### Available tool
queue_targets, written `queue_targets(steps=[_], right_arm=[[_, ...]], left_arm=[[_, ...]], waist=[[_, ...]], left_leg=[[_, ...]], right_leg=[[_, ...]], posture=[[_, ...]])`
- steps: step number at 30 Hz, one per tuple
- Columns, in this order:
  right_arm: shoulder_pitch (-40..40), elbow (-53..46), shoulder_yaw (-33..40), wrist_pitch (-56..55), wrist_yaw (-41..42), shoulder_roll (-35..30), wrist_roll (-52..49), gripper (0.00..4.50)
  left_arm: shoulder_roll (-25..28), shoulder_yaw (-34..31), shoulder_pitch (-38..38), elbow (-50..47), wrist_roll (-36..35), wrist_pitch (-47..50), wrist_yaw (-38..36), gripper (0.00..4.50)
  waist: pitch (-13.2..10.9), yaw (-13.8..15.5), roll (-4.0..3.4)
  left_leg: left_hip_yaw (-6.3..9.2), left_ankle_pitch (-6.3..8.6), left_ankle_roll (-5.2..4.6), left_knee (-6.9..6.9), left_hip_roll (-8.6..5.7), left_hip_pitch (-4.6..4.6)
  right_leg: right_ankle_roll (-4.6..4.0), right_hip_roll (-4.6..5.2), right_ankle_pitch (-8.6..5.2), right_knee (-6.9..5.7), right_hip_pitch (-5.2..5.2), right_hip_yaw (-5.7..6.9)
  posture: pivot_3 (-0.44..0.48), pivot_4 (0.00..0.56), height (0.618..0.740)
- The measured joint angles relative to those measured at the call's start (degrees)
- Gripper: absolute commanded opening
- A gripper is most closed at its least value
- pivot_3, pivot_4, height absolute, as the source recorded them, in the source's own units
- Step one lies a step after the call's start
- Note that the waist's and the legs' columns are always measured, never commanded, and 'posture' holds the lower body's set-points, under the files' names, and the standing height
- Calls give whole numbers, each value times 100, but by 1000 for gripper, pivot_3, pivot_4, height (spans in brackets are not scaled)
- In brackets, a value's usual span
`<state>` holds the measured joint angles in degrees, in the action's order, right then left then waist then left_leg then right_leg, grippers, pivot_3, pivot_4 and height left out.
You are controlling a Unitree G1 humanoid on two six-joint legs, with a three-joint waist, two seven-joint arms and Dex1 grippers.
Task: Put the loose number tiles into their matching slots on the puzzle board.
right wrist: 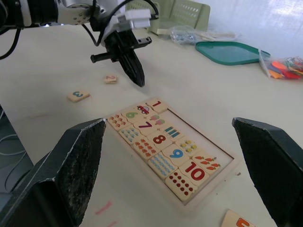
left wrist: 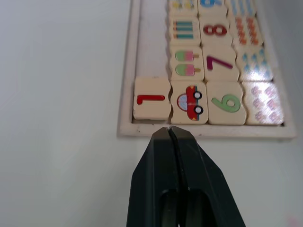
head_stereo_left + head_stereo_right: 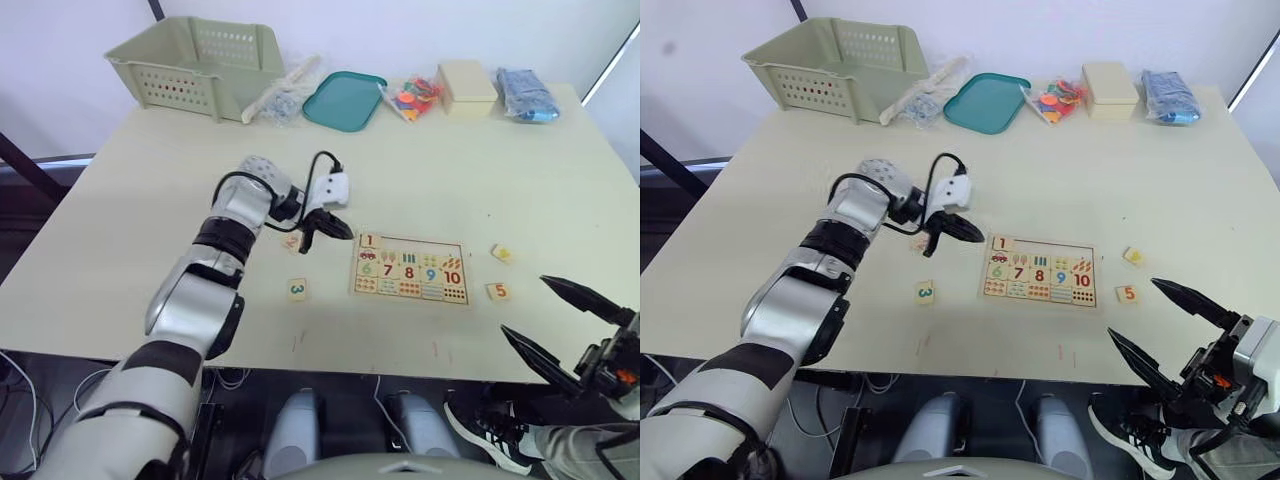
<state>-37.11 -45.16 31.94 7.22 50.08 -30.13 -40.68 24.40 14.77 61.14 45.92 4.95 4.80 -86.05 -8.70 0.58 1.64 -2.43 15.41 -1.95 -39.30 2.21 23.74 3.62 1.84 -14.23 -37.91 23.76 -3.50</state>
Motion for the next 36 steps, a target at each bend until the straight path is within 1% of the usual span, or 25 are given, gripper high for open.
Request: queue_targets(steps=[1,3,7,10,11,12,13,18,20,23,27,30,32,34,36], right_arm=[[49,-31,-54,11,-86,12,-8,4500],[119,-66,-145,21,-167,18,-23,4500],[413,-97,-384,88,-359,25,-61,4500],[893,-37,-685,149,-593,30,-15,4500],[1135,108,-784,164,-676,9,16,4500],[1194,157,-798,170,-694,2,27,4500],[1378,265,-881,200,-712,-51,57,4500],[1711,581,-927,260,-694,-183,116,4500],[1873,800,-954,327,-506,-362,21,4500],[1970,1103,-907,364,-285,-414,-134,4500],[1981,1614,-641,360,129,-576,-265,4500],[1918,1829,-549,352,328,-605,-267,4500],[1642,2161,-226,239,690,-645,-266,4500],[1386,2395,36,198,867,-668,-263,4500],[1137,2648,263,129,1122,-692,-247,4500]], left_arm=[[104,-178,-216,-330,-216,301,17,37],[175,-329,-403,-613,-372,556,76,37],[282,-705,-959,-1562,-801,1208,476,37],[269,-1220,-1533,-2435,-1217,1809,1102,37],[208,-1549,-1867,-2970,-1459,2159,1555,37],[180,-1632,-1948,-3110,-1540,2249,1681,37],[114,-1900,-2251,-3541,-1724,2361,2012,37],[-42,-2399,-3036,-4512,-2235,2646,2823,37],[-18,-2678,-3410,-4934,-2500,2794,3132,37],[141,-3007,-3868,-5290,-2837,2968,3274,37],[415,-3495,-4556,-5644,-3248,2978,3393,37],[557,-3607,-4806,-5669,-3427,2971,3385,37],[769,-3770,-5353,-5637,-3463,2765,3297,37],[822,-3920,-5673,-5571,-3471,2673,3247,37],[893,-3960,-5954,-5518,-3490,2563,3224,536]], waist=[[0,-7,0],[1,-8,-1],[1,5,-1],[1,-12,-2],[1,-11,-3],[1,-5,-3],[1,3,-4],[2,24,-5],[2,10,-5],[2,-3,-8],[4,23,-10],[4,29,-10],[8,8,-18],[8,10,-19],[8,11,-19]], left_leg=[[0,0,0,0,1,0],[2,0,0,-1,1,0],[3,0,1,-5,2,1],[30,-1,1,-6,3,-1],[38,-1,1,-6,2,-1],[38,-1,1,-6,2,-1],[39,-1,1,-6,1,-1],[45,-1,2,-6,-1,-2],[46,-1,2,-6,-2,-4],[47,-1,2,-5,1,-5],[47,-1,2,-5,-2,-6],[47,-1,2,-5,-3,-7],[43,0,1,4,-3,-12],[39,-1,1,7,-1,-10],[28,0,1,6,0,-13]], right_leg=[[0,0,0,0,0,0],[0,0,0,-2,0,1],[0,3,0,-1,-1,4],[0,6,0,-7,-1,3],[-1,6,0,-6,-1,5],[0,7,1,-7,-1,6],[0,7,1,-5,-2,7],[-1,13,1,-6,-6,14],[-1,13,1,-4,-9,15],[-2,12,1,-6,-8,17],[-1,16,1,-1,-14,20],[-2,17,1,1,-16,25],[-2,17,1,5,-16,19],[-4,15,-1,7,-16,24],[-4,16,-1,4,-18,25]], posture=[[0,150,740],[0,150,740],[0,150,740],[0,150,740],[0,150,740],[0,150,740],[0,150,740],[0,150,740],[0,150,740],[0,150,740],[0,150,740],[0,150,740],[0,150,740],[0,150,740],[0,150,740]])
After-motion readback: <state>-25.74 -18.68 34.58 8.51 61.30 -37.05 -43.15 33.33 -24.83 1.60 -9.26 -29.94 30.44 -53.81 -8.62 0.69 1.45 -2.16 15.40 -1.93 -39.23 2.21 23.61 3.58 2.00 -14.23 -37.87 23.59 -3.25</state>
